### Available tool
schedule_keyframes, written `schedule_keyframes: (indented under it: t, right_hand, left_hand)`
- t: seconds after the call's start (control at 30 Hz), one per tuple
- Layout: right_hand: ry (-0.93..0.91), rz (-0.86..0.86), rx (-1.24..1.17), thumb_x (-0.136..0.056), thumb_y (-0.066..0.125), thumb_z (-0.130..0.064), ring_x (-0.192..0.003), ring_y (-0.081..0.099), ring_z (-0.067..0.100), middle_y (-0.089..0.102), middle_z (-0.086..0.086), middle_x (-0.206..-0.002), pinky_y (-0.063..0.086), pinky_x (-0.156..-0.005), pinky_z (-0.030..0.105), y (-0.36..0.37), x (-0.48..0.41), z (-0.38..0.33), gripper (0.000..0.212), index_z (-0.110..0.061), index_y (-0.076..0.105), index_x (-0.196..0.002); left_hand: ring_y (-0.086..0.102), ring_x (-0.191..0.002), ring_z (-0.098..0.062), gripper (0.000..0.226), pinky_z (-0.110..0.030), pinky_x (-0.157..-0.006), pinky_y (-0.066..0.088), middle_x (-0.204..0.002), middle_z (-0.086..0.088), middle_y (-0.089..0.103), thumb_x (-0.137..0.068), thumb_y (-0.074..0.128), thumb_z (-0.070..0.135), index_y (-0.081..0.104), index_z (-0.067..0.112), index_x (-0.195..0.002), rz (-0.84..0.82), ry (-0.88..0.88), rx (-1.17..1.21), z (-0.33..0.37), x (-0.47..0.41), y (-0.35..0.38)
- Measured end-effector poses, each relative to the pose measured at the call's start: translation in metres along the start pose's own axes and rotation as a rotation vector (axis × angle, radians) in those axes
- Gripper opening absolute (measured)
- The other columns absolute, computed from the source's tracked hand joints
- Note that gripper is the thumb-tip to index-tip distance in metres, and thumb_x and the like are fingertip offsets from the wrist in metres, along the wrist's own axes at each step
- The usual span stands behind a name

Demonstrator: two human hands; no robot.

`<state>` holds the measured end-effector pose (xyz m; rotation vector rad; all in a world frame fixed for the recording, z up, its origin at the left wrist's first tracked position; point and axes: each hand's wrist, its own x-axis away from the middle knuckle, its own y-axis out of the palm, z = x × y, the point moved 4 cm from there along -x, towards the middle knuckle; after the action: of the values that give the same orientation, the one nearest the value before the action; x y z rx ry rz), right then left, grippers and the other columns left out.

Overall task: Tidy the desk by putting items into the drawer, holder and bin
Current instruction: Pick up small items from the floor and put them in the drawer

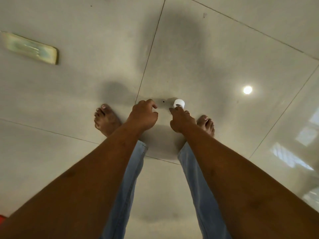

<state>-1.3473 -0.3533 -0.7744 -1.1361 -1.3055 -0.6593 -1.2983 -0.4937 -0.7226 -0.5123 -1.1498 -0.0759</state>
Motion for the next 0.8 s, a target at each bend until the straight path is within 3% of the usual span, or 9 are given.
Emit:
schedule_keyframes:
  t: [0.17, 0.23, 0.33, 0.43, 0.53, 0.63, 0.7, 0.8]
  right_hand:
    - [0.063, -0.017, -0.020, -0.089, 0.039, -0.003, -0.121, 0.042, 0.037, 0.006, 0.008, -0.154, 0.040, -0.100, 0.044, -0.002, -0.008, 0.008, 0.057, -0.013, 0.027, -0.144]
    - [0.047, -0.034, -0.052, -0.090, 0.038, -0.004, -0.124, 0.041, 0.036, 0.018, 0.011, -0.152, 0.036, -0.105, 0.040, -0.008, -0.011, 0.006, 0.052, -0.009, 0.029, -0.142]
    - [0.032, 0.066, -0.317, -0.092, 0.044, -0.005, -0.130, 0.042, 0.031, 0.040, 0.013, -0.147, 0.032, -0.107, 0.030, -0.034, -0.008, -0.011, 0.047, -0.010, 0.044, -0.139]
    - [-0.127, 0.223, -0.498, -0.093, 0.049, -0.007, -0.122, 0.051, 0.020, 0.058, 0.007, -0.132, 0.035, -0.096, 0.020, -0.073, 0.005, -0.056, 0.033, -0.014, 0.067, -0.119]
    - [-0.271, 0.279, -0.656, -0.086, 0.048, -0.001, -0.106, 0.059, 0.016, 0.070, 0.003, -0.109, 0.039, -0.075, 0.014, -0.101, 0.024, -0.108, 0.031, -0.012, 0.076, -0.093]
    - [-0.367, 0.309, -0.771, -0.073, 0.044, 0.009, -0.091, 0.064, 0.014, 0.067, -0.004, -0.072, 0.037, -0.068, 0.002, -0.118, 0.042, -0.150, 0.038, -0.019, 0.062, -0.054]
    - [-0.434, 0.287, -0.781, -0.070, 0.043, 0.011, -0.079, 0.062, 0.008, 0.063, -0.006, -0.066, 0.038, -0.067, 0.001, -0.122, 0.050, -0.174, 0.040, -0.020, 0.054, -0.049]
    - [-0.530, 0.229, -0.748, -0.070, 0.042, 0.013, -0.081, 0.065, 0.012, 0.067, 0.003, -0.072, 0.047, -0.078, 0.017, -0.132, 0.053, -0.201, 0.040, -0.018, 0.052, -0.048]
  left_hand:
    - [0.053, -0.112, -0.025, 0.029, -0.030, -0.089, 0.041, -0.124, -0.010, 0.057, -0.093, 0.056, 0.021, 0.055, 0.013, -0.121, 0.009, -0.008, 0.104, 0.003, 0.000, 0.001]
    - [0.053, -0.112, -0.024, 0.029, -0.027, -0.087, 0.040, -0.125, -0.009, 0.056, -0.094, 0.055, 0.021, 0.054, 0.014, -0.122, 0.011, -0.033, 0.185, 0.003, 0.003, -0.005]
    - [0.053, -0.109, -0.022, 0.031, -0.029, -0.090, 0.043, -0.125, -0.007, 0.056, -0.095, 0.052, 0.023, 0.052, 0.016, -0.125, 0.057, -0.166, 0.450, 0.002, 0.007, -0.022]
    - [0.051, -0.109, -0.023, 0.034, -0.037, -0.096, 0.046, -0.123, -0.006, 0.053, -0.096, 0.051, 0.030, 0.049, 0.020, -0.128, 0.097, -0.328, 0.822, -0.003, 0.012, -0.041]
    - [0.051, -0.107, -0.019, 0.034, -0.035, -0.087, 0.045, -0.120, -0.003, 0.054, -0.094, 0.055, 0.035, 0.046, 0.020, -0.123, 0.136, -0.351, 1.152, -0.009, 0.020, -0.063]
    - [0.061, -0.104, -0.019, 0.034, -0.032, -0.081, 0.049, -0.116, -0.007, 0.062, -0.091, 0.062, 0.031, 0.048, 0.015, -0.117, 0.337, -0.363, 1.318, -0.029, 0.028, -0.093]
    - [0.062, -0.105, -0.020, 0.037, -0.032, -0.083, 0.051, -0.117, -0.008, 0.063, -0.090, 0.064, 0.031, 0.050, 0.011, -0.118, 0.382, -0.362, 1.379, -0.044, 0.035, -0.110]
    - [0.058, -0.102, -0.015, 0.031, -0.031, -0.079, 0.052, -0.109, -0.001, 0.063, -0.087, 0.065, 0.035, 0.057, 0.015, -0.109, 0.338, -0.346, 1.429, -0.060, 0.039, -0.133]
